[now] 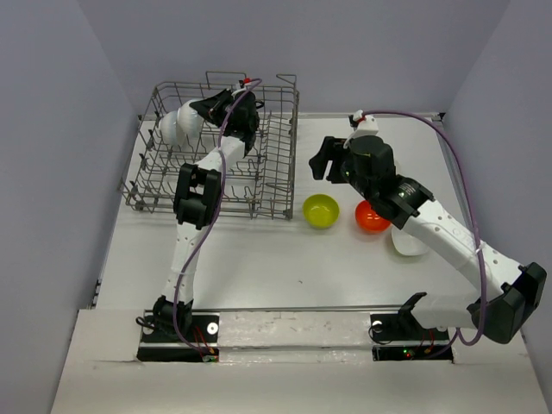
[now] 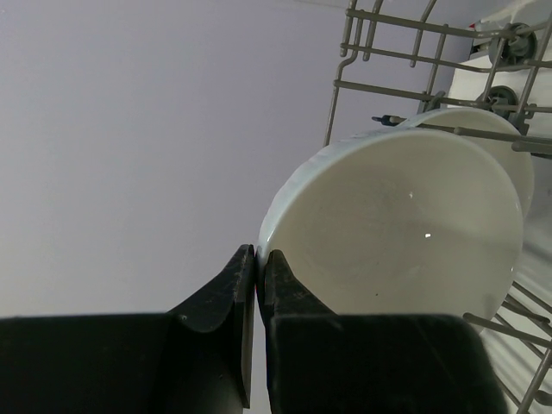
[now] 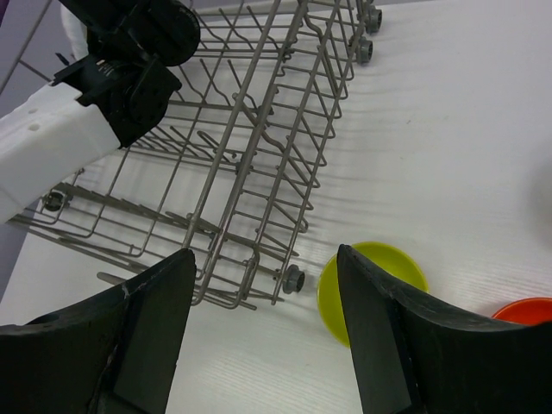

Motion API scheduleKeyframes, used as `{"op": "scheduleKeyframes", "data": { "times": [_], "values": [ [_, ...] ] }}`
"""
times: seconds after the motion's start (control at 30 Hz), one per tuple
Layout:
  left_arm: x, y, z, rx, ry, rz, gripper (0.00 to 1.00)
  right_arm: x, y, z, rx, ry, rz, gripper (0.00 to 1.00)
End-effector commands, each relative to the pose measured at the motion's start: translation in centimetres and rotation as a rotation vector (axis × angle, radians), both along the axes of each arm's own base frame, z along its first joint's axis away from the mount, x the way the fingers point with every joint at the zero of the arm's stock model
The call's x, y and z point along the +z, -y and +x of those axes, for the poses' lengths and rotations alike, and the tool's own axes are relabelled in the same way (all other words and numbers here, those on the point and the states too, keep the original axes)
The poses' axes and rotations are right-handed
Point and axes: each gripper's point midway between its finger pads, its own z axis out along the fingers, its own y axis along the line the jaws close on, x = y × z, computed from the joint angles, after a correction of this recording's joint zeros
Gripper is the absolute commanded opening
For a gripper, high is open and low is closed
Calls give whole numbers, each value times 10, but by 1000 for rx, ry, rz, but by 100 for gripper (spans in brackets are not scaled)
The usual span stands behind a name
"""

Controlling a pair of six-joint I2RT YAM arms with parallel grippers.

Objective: Load the bowls into the dish rack
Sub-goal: Insert the bowl into the dish rack.

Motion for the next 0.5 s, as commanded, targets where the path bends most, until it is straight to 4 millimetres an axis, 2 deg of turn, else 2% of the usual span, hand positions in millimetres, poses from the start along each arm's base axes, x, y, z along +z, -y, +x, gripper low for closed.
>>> {"op": "scheduleKeyframes", "data": {
  "times": [0.0,0.03,0.13,0.17,0.47],
  "values": [
    [34,9,-8,5,106,-58,0,16,-5,-10,36,22,42,72],
    [44,9,-12,3,120,-64,0,16,-5,-11,38,21,44,72],
    [54,9,-18,-2,127,-68,0,18,-4,-13,40,24,53,72],
    [62,8,-22,0,140,-73,0,17,-4,-13,40,23,52,72],
    [79,4,-32,2,175,-93,0,22,0,-17,31,28,61,72]
  ]
}}
